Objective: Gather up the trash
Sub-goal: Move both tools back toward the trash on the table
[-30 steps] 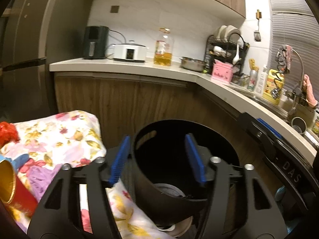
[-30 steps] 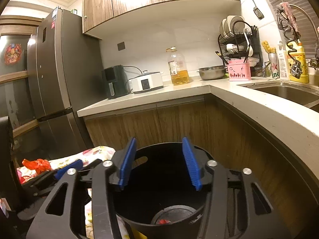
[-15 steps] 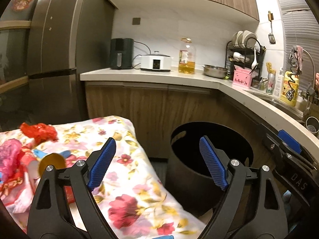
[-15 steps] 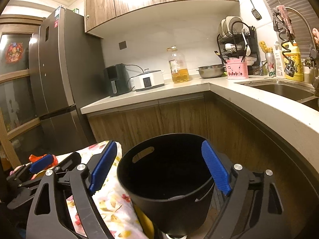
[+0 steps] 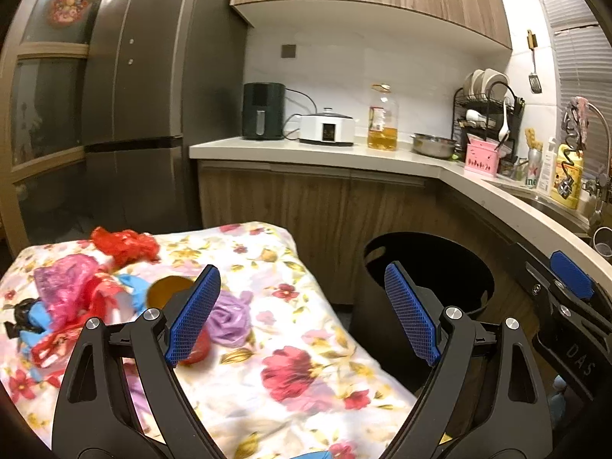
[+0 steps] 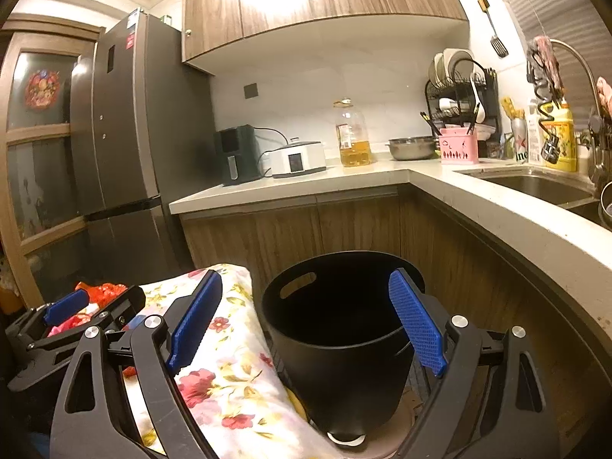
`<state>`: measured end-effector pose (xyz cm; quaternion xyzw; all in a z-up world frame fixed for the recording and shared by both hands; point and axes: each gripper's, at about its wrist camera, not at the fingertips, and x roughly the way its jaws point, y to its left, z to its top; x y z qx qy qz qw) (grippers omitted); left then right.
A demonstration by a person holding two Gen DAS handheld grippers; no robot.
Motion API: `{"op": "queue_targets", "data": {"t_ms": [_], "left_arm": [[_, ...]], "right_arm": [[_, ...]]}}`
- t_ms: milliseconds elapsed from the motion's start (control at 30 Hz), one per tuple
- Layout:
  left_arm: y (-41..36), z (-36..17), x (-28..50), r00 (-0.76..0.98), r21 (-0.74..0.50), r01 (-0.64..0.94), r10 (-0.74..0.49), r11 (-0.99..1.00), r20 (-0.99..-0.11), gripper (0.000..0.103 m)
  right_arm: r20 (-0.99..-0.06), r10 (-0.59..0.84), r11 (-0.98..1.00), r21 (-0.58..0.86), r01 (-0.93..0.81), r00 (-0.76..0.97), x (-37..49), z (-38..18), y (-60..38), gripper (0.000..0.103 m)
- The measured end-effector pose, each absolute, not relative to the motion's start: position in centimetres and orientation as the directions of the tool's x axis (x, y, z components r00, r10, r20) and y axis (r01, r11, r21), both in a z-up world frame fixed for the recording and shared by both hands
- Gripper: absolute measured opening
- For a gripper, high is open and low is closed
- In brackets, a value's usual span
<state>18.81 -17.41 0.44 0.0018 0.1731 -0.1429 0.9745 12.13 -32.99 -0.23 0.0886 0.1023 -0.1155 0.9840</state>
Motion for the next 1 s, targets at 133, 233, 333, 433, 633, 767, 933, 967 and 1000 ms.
{"op": "queue_targets", "data": {"t_ms": [133,233,333,433,633,767,933,967,1000], "left_arm": [[-15.7,0.5,17.8,0.908,-0.050,0.250,-0.253,0.967,-0.333,0.086],[-14.6,0.3,17.2,0.913,-0.055,0.229,-0.234,0.972,-0.334,0.086],[-13.0,-0.2,16.7,0.920,-0.054,0.195,-0.202,0.979,-0.335,0.086],[-11.6,-0.7,16.2,0.926,-0.047,0.162,-0.168,0.986,-0.337,0.086],[-6.8,-2.5,14.8,0.947,-0.022,0.049,-0.054,0.999,-0.317,0.086],[-2.7,-3.7,14.3,0.943,-0.055,-0.037,0.016,0.998,-0.334,0.086],[1.5,-4.8,14.4,0.926,-0.069,-0.125,0.092,0.990,-0.366,0.086],[2.3,-5.0,14.6,0.922,-0.070,-0.136,0.101,0.988,-0.374,0.086],[2.8,-5.2,14.7,0.920,-0.076,-0.137,0.098,0.988,-0.379,0.086]], "right_arm": [[-0.211,-0.197,0.962,0.146,0.230,0.957,11.4,-0.1,-31.6,0.086],[-0.205,-0.189,0.965,0.144,0.220,0.960,10.9,-0.2,-30.7,0.086],[-0.208,-0.179,0.967,0.143,0.211,0.962,10.8,-0.5,-29.9,0.086],[-0.217,-0.160,0.971,0.141,0.194,0.963,10.8,-0.8,-29.1,0.086],[-0.231,-0.110,0.980,0.137,0.145,0.967,11.0,-1.6,-27.1,0.086],[-0.250,-0.071,0.986,0.131,0.107,0.966,11.4,-2.5,-25.3,0.086],[-0.265,-0.022,0.991,0.118,0.055,0.964,12.0,-3.3,-22.5,0.086],[-0.266,-0.015,0.992,0.116,0.048,0.964,12.0,-3.4,-22.1,0.086],[-0.270,-0.005,0.993,0.115,0.038,0.963,12.1,-3.5,-21.6,0.086]]}}
